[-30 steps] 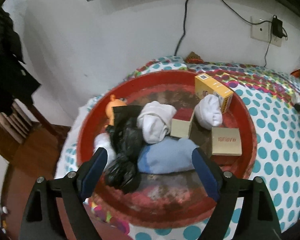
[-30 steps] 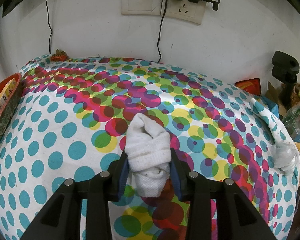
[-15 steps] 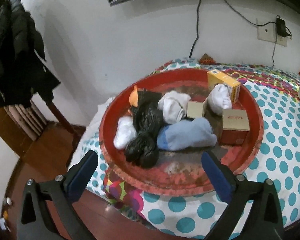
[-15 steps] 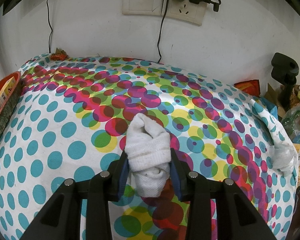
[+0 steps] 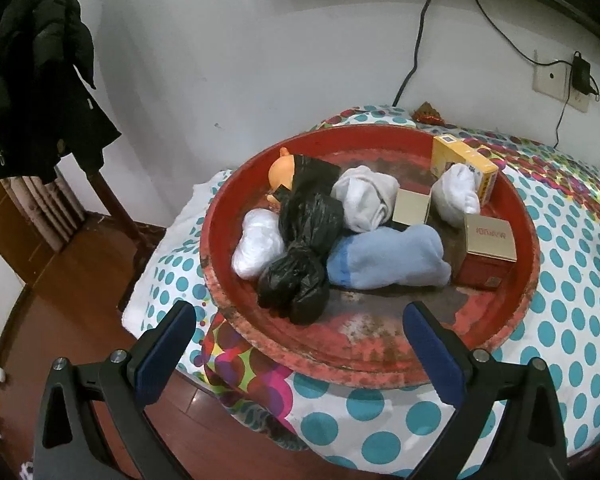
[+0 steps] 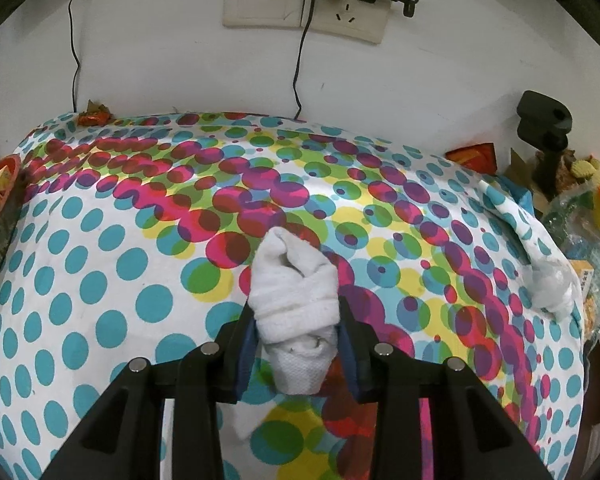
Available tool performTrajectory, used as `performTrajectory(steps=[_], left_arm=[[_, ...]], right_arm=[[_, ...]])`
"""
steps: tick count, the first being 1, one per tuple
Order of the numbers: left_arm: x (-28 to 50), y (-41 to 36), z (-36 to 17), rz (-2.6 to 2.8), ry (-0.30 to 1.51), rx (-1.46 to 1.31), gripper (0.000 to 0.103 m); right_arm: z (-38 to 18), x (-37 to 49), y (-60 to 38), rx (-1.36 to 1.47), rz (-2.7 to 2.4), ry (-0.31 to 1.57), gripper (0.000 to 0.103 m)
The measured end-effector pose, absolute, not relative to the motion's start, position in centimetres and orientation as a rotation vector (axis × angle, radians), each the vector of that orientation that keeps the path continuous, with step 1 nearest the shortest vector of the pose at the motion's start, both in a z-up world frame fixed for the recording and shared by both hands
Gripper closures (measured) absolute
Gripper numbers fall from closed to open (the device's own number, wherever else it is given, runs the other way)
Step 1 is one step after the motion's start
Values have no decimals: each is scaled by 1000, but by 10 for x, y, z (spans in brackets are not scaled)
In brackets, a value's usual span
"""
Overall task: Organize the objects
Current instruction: 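Carry the white sock with the right gripper toward the red tray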
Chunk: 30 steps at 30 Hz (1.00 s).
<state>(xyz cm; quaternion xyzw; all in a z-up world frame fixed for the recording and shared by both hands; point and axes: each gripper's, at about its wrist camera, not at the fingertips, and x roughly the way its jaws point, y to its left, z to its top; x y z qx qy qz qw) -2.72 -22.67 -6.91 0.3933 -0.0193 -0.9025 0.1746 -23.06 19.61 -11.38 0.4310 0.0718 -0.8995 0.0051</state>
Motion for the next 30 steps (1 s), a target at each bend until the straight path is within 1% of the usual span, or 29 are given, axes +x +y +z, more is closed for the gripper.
performTrajectory(steps=[6, 14, 23, 30], left_arm=[[-26, -231, -67, -2565, -15, 1112, 0], [-26, -234, -67, -2571, 27, 1123, 0], [-26, -239, -67, -2561, 63, 1126, 0], [-25, -249, -66, -2556, 134, 1123, 0]], right_arm=[[-106, -218, 191, 1340, -2798, 189, 67], [-95, -202, 162, 1292, -2741, 181, 67], [-82, -189, 117, 1251, -2663, 236, 67], [-69, -180, 74, 1198, -2602, 283, 67]])
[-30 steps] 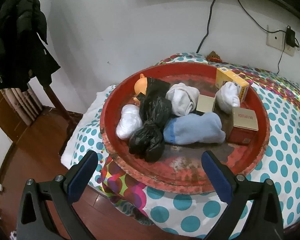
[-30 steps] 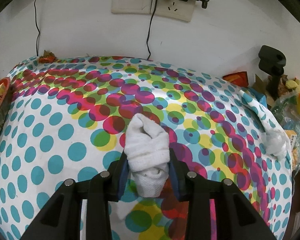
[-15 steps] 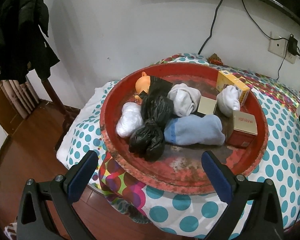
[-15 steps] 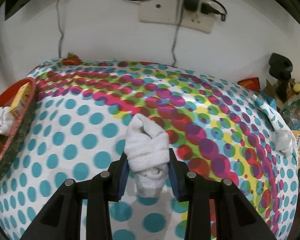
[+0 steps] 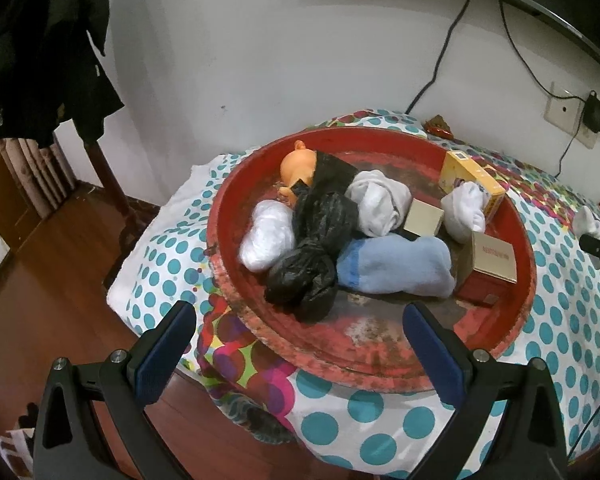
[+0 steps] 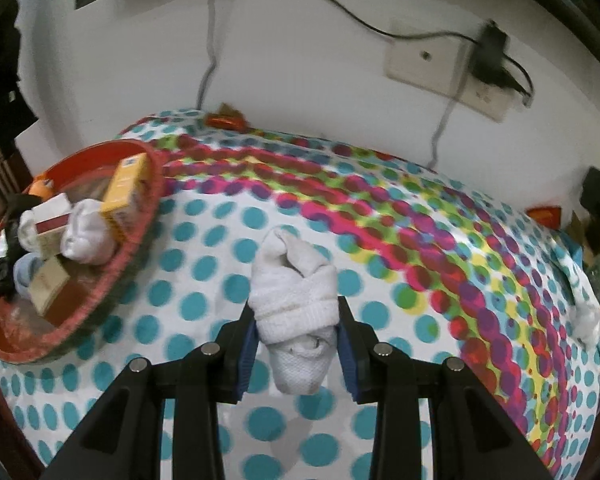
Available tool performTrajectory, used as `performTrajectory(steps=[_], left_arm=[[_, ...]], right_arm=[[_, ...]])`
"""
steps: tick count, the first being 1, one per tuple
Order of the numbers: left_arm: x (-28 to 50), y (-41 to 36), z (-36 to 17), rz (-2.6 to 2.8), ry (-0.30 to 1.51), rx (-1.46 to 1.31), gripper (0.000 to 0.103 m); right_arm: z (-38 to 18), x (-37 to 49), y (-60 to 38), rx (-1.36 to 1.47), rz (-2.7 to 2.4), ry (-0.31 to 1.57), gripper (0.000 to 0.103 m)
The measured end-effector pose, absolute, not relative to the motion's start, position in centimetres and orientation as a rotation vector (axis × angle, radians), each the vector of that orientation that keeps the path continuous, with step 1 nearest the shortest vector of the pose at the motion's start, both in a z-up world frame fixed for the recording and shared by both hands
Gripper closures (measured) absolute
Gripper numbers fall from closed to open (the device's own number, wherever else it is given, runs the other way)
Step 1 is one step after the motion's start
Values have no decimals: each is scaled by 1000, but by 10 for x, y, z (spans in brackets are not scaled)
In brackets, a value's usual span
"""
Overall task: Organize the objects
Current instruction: 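Carry the white sock with the right gripper toward the red tray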
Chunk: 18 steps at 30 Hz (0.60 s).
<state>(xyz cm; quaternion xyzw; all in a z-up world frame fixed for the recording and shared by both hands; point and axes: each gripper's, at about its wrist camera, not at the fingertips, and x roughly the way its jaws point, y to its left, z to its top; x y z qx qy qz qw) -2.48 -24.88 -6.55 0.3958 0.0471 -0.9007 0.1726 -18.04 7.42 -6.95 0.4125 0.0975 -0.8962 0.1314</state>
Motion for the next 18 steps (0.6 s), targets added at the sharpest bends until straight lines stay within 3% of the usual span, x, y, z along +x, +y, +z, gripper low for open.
performTrajectory(steps=[18], left_arm=[[-23, -266, -68, -2504, 200, 1131, 0]], right_arm=[[-44, -158, -39, 1076, -2421, 311, 67]])
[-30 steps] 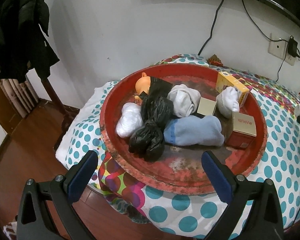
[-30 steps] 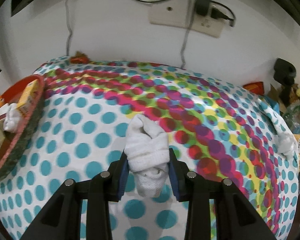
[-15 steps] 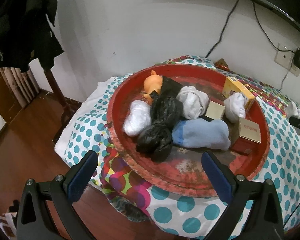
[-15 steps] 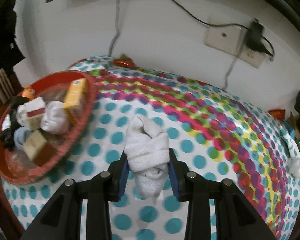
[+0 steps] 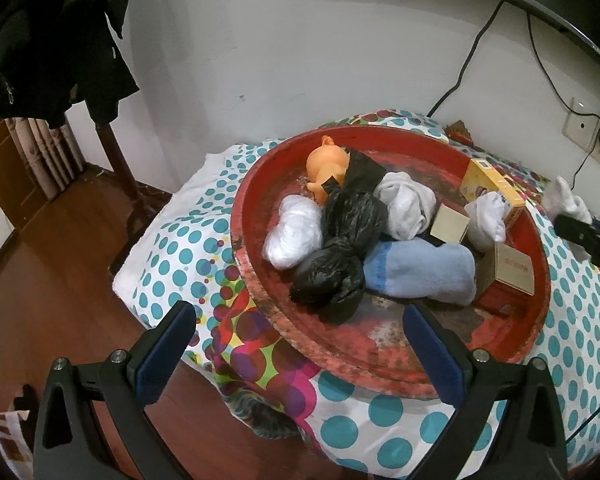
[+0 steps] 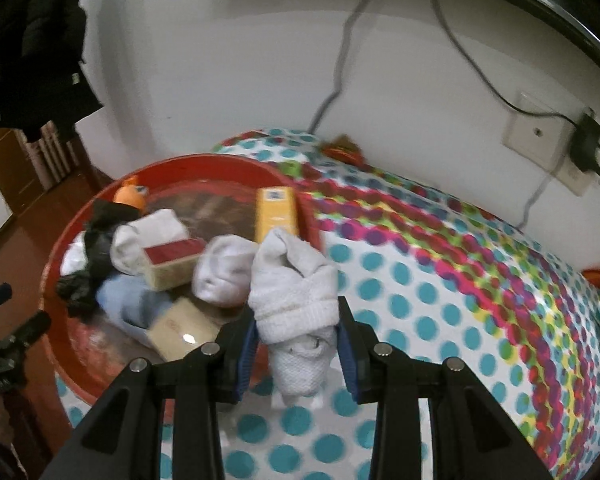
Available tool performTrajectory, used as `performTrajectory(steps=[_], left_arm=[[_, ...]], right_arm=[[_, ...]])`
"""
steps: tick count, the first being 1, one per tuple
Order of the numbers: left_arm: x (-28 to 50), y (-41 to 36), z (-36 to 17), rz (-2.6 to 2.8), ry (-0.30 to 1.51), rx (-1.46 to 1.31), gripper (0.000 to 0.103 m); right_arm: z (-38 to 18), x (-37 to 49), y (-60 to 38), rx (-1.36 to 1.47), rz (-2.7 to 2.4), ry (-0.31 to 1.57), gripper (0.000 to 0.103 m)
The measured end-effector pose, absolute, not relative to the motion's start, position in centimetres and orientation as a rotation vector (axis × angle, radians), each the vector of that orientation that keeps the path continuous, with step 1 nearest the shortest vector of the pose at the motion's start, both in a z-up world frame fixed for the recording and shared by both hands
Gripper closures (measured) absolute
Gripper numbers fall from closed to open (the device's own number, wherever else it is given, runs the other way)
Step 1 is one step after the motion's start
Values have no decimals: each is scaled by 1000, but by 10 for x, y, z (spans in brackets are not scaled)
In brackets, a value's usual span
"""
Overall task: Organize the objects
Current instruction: 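Carry the white sock with the right gripper toward the red tray, then lower the sock into the tray and open the right gripper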
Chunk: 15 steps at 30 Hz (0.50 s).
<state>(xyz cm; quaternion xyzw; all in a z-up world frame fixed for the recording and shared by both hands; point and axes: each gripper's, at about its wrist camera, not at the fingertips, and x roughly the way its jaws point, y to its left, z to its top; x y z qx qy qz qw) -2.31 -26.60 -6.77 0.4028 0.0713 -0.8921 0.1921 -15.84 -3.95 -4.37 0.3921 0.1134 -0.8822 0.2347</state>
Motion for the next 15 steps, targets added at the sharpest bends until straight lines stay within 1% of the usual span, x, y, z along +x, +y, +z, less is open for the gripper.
performTrajectory(steps=[12, 15], left_arm=[[-23, -278, -72, -2463, 255, 1147, 0], [-24, -279, -71, -2455, 240, 1137, 0]], right_arm=[[-46, -141, -113, 1057, -2321, 364, 67], [-47, -138, -125, 1060, -2310, 379, 67]])
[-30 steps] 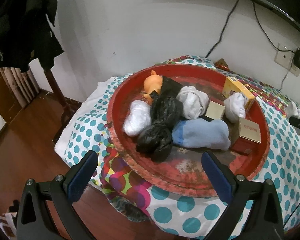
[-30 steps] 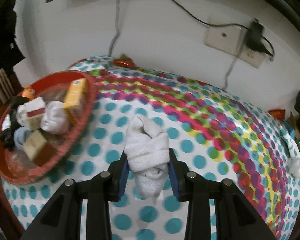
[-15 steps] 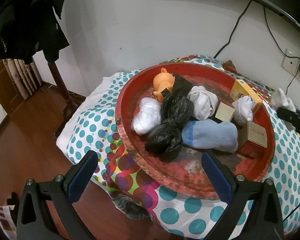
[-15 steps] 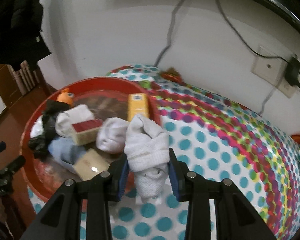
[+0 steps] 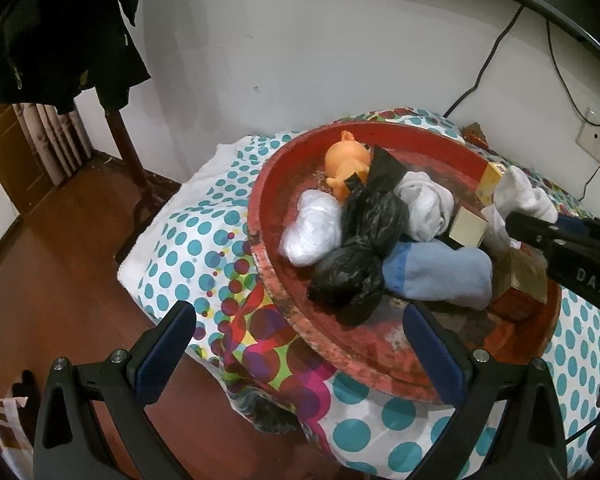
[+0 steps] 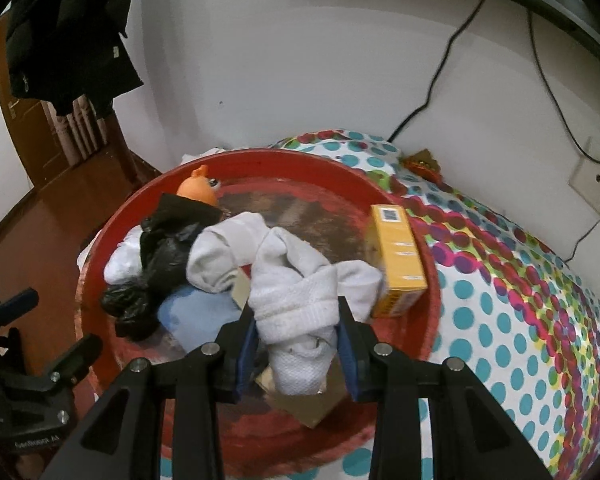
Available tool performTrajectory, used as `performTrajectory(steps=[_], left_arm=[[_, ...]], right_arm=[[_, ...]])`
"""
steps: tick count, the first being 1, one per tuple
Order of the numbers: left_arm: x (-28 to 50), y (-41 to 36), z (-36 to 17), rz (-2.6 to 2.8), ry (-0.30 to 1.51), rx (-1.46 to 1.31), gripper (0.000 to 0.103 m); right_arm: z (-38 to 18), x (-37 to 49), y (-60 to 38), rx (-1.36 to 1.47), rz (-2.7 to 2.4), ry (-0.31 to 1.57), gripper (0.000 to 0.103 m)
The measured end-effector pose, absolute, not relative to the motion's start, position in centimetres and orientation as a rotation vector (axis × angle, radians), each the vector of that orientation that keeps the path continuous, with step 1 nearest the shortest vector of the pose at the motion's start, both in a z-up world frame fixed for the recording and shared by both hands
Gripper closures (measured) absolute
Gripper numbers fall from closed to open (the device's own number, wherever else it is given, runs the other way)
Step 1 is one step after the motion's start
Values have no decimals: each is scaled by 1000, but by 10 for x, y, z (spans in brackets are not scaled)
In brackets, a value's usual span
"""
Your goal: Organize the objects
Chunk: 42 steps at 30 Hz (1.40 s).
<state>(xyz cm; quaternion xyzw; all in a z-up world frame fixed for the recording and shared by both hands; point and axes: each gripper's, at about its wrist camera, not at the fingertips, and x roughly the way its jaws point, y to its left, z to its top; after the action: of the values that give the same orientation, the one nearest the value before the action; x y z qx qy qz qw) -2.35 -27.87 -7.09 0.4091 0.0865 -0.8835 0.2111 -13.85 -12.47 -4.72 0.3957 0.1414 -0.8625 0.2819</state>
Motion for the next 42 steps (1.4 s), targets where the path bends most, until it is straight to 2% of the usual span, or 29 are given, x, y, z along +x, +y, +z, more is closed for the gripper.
performTrajectory(steps=[16, 19, 22, 24, 42], left_arm=[[-26, -280, -72, -2445, 232, 1153, 0], [-26, -278, -73, -2444, 216, 1153, 0], [-26, -276, -73, -2449, 214, 1156, 0], [-26, -275, -73, -2450, 212, 1158, 0], [-22, -248, -61, -2567, 118, 1088, 0]], right_arm=[[-64, -144, -147, 1099, -2321, 410, 66], [-65, -145, -146, 1119, -2321, 408, 62], [-65, -142, -143, 1118, -2328, 404, 51], [-62, -140, -141, 1105, -2337, 402, 41], [-47, -90, -76, 1065, -2409, 320, 38]])
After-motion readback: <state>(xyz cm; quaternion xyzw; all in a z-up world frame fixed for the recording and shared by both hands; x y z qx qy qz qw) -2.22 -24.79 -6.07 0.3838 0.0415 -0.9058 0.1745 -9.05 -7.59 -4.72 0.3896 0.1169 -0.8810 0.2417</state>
